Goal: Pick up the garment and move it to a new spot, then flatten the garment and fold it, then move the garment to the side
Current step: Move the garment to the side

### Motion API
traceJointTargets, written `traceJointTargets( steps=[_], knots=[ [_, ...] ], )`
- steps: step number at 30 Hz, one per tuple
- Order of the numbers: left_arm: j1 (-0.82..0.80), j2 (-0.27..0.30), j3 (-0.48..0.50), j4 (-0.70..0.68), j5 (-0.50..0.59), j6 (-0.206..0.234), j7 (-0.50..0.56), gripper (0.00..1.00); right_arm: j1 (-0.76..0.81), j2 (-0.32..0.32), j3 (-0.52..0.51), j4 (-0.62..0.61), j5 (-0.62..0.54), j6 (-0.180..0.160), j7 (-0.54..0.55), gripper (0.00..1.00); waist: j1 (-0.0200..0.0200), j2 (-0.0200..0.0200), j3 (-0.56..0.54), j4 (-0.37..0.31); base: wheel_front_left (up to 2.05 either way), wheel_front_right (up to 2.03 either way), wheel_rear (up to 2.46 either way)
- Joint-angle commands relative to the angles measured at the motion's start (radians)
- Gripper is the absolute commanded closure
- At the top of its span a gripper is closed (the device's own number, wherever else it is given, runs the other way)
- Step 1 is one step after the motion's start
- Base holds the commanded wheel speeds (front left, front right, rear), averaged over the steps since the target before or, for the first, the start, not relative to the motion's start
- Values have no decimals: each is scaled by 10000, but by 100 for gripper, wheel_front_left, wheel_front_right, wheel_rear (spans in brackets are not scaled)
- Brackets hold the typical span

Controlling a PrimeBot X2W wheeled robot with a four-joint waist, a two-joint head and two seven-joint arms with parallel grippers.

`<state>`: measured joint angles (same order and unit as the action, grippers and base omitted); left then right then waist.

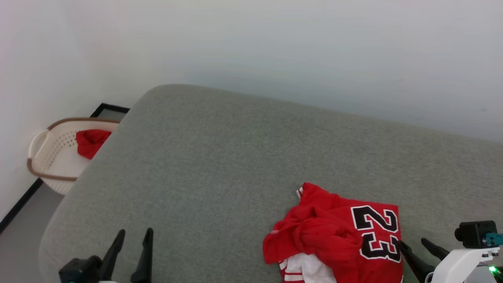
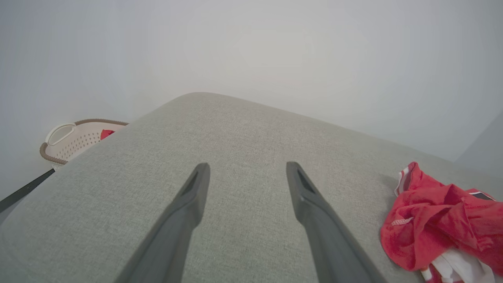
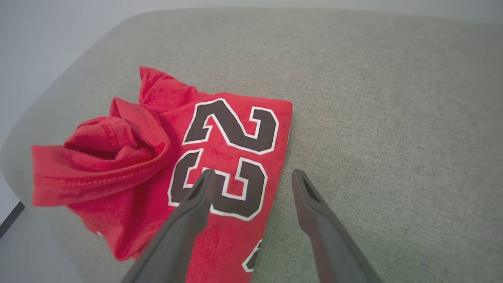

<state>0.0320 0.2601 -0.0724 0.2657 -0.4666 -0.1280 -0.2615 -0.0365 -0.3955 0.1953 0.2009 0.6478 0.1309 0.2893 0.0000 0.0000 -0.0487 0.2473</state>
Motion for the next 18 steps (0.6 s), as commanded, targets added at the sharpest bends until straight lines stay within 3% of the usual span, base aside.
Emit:
traceJointTargets(
  steps=[1,18],
  knots=[
    [59,-26,-13,-6,-3,-34,-30,0,-122,-12,-38,14,24,-5,66,0,0,0,169,174,0,0,0],
    [-750,-364,-416,10,-72,-34,-30,0,-847,205,-535,496,-354,-5,2052,0,0,0,1648,651,0,0,0]
  ],
)
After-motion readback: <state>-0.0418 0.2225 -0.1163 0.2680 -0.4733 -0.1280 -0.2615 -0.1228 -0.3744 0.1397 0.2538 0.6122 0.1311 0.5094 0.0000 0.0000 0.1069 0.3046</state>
